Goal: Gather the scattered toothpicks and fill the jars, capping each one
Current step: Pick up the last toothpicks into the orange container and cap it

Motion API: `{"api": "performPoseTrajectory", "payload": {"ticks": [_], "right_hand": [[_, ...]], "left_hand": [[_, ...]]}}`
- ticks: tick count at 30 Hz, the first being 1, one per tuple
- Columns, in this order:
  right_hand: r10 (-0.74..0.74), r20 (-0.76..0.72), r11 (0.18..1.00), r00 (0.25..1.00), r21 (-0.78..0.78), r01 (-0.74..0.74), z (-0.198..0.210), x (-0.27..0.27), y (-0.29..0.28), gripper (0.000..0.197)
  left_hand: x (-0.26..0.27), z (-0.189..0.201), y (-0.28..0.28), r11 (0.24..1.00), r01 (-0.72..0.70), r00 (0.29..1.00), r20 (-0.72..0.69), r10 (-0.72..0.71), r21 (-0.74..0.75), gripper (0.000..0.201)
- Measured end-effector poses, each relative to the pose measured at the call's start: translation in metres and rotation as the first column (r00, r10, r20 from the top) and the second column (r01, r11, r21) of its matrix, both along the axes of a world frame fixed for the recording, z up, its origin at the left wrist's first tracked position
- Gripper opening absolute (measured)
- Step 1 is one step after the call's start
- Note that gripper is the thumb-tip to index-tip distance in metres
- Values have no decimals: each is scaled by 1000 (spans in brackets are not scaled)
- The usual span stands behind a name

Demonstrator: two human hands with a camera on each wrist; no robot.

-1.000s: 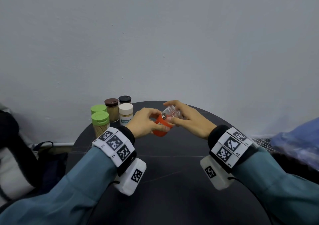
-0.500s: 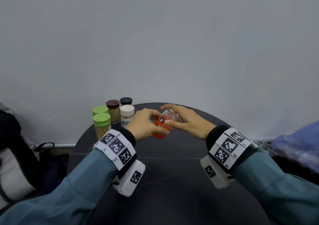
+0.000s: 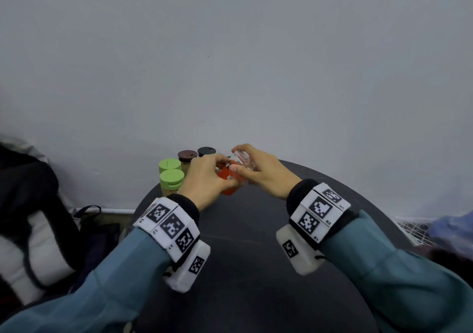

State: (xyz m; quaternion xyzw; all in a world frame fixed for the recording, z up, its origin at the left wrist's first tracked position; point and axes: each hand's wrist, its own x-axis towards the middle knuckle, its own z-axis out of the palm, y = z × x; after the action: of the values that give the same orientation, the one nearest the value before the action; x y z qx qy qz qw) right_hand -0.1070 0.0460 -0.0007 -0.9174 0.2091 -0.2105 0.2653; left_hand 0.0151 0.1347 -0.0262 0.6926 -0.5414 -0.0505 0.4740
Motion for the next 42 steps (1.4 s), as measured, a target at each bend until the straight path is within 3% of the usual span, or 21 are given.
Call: {"api": "performPoseTrajectory", "payload": {"ticks": [4, 7, 10, 13, 17, 21, 27, 33, 42], "right_hand": [[37, 99, 953, 994, 296, -65, 6, 29, 10, 43], [10, 101, 928, 995, 370, -46, -2, 58, 13, 54], [3, -59, 969, 998, 248, 12, -25, 90, 10, 46], [30, -207, 987, 978, 163, 5, -49, 121, 9, 60], [-76, -280, 997, 957, 2, 80, -64, 144, 18, 78], [-130, -258, 991, 957, -49, 122, -71, 147, 15, 70], [-145, -223, 989, 964, -30, 142, -60, 93, -1, 59], [-238, -242, 967, 941, 27, 252, -48, -7, -45, 54], [-347, -273, 932, 897, 9, 364, -45, -90, -91, 56]], "left_hand": [[34, 11, 23, 998, -61, 995, -80, 58, -32, 41], [63, 15, 44, 987, -157, 982, -107, 153, -33, 48], [90, 10, 62, 969, -246, 962, -127, 242, -18, 49], [106, 1, 74, 959, -284, 946, -167, 279, -10, 45], [114, -5, 80, 956, -294, 942, -168, 291, 8, 42], [113, -7, 78, 959, -281, 946, -159, 283, 40, 42], [96, -14, 63, 978, -151, 964, -196, 177, 143, 44], [42, -21, 19, 940, 147, 968, -239, -73, 307, 46], [-42, -23, -58, 852, 199, 976, -16, -219, 485, 51]]}}
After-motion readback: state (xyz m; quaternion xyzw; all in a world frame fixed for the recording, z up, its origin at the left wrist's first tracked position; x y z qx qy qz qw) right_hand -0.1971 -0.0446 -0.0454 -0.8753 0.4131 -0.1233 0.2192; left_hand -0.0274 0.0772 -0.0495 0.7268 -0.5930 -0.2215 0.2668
